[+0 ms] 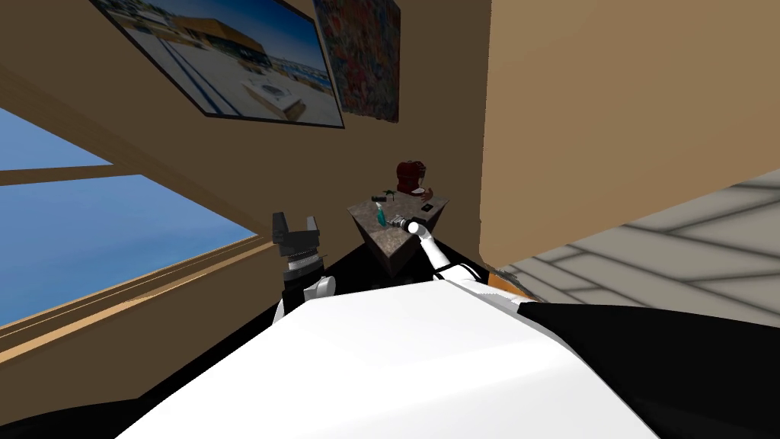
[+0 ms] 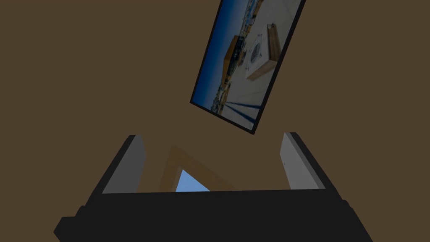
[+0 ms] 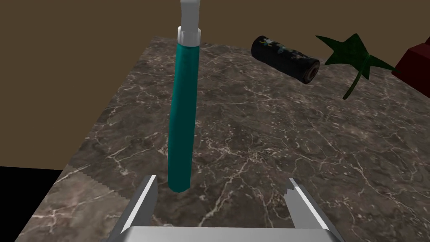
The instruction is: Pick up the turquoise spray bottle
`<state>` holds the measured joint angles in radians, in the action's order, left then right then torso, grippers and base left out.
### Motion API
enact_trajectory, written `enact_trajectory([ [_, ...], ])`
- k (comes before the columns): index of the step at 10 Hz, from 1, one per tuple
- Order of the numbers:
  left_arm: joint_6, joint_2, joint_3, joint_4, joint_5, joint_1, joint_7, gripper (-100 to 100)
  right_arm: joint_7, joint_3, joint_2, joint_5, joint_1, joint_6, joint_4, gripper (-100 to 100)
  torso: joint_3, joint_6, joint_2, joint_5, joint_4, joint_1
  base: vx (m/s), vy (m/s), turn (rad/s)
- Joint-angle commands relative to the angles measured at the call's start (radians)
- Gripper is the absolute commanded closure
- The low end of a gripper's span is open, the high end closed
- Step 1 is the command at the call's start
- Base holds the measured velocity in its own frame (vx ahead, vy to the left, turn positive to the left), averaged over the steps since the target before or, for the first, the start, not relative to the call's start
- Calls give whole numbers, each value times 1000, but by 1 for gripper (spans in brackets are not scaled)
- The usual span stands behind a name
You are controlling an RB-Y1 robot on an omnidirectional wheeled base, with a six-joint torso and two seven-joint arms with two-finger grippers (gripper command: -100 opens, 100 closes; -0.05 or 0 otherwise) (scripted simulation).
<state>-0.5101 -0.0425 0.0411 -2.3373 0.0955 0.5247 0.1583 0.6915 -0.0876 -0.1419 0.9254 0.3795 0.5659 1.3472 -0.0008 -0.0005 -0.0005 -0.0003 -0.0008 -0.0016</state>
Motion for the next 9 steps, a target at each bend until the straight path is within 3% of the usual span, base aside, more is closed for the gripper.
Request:
enact_trajectory([
  [1,0,0,0,0,0,0,0,0,8,4,25,-11,21,-10,-30,-100,0,0,0,0,0,0,-54,-21,61],
  [6,0,0,0,0,0,0,0,0,10,13,141,-18,33,-22,-45,-100,-3,0,-6,0,-1,1,25,-18,5],
  [8,0,0,0,0,0,0,0,0,19,14,148,-31,27,-16,-31,-100,-2,0,-4,0,-1,1,-2,-3,8],
  [9,0,0,0,0,0,0,0,0,21,14,150,-31,28,-16,-32,0,-2,0,-3,0,-1,1,0,0,0],
])
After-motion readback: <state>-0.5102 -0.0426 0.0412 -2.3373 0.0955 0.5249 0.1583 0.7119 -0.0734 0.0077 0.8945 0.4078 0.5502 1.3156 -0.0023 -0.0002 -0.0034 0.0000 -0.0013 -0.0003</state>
